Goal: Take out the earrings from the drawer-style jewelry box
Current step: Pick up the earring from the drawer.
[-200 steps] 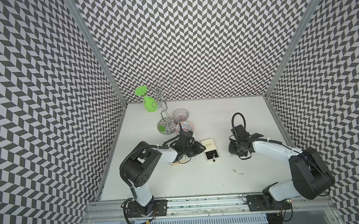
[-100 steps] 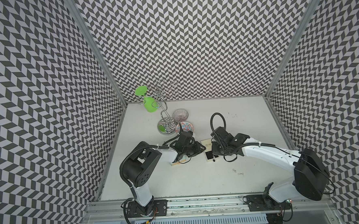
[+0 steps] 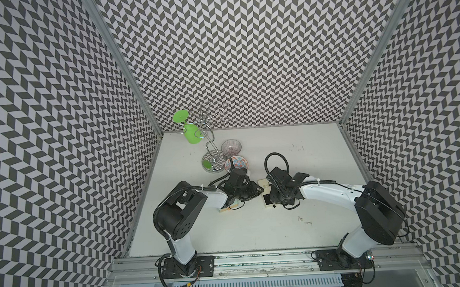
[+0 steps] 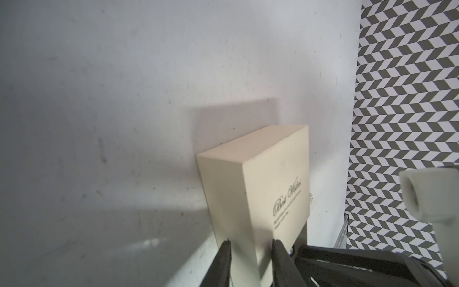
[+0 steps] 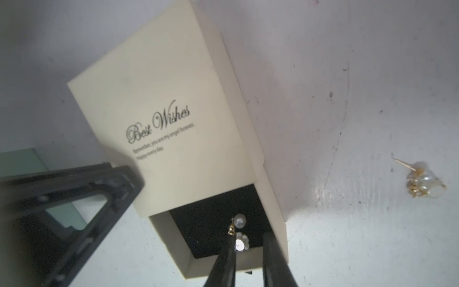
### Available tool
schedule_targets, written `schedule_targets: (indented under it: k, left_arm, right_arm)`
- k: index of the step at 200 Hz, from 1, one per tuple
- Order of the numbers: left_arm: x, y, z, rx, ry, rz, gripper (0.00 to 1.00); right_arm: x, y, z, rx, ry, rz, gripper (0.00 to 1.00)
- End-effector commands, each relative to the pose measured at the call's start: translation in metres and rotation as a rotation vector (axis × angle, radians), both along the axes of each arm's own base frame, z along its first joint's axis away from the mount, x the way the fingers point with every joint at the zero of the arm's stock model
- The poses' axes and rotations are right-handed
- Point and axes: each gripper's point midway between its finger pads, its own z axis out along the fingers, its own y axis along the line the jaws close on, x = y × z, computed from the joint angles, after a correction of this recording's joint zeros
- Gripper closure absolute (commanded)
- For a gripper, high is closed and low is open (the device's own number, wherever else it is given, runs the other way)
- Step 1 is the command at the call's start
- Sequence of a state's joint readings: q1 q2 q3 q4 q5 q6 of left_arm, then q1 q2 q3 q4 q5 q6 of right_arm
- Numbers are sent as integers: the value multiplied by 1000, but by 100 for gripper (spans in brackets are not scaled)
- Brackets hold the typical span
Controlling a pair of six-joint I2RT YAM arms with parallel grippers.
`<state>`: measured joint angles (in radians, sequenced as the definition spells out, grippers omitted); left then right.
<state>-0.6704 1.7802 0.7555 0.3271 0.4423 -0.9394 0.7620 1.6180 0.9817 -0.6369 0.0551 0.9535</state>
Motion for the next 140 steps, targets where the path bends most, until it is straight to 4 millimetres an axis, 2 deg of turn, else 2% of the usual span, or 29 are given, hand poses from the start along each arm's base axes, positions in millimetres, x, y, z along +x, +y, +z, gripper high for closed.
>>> schedule_targets:
  k: [1, 68, 140]
  left_arm:
    - [-5, 1, -1, 14, 2, -5, 70]
    - [-8, -1, -2, 17, 5, -11, 70]
    - [-10, -1, -3, 20, 7, -15, 70]
  right_arm:
    - [11, 7, 0, 28, -12, -41, 78]
    - [20, 9, -5, 26, 3, -51, 78]
    - [21, 3, -14, -11, 0, -38, 84]
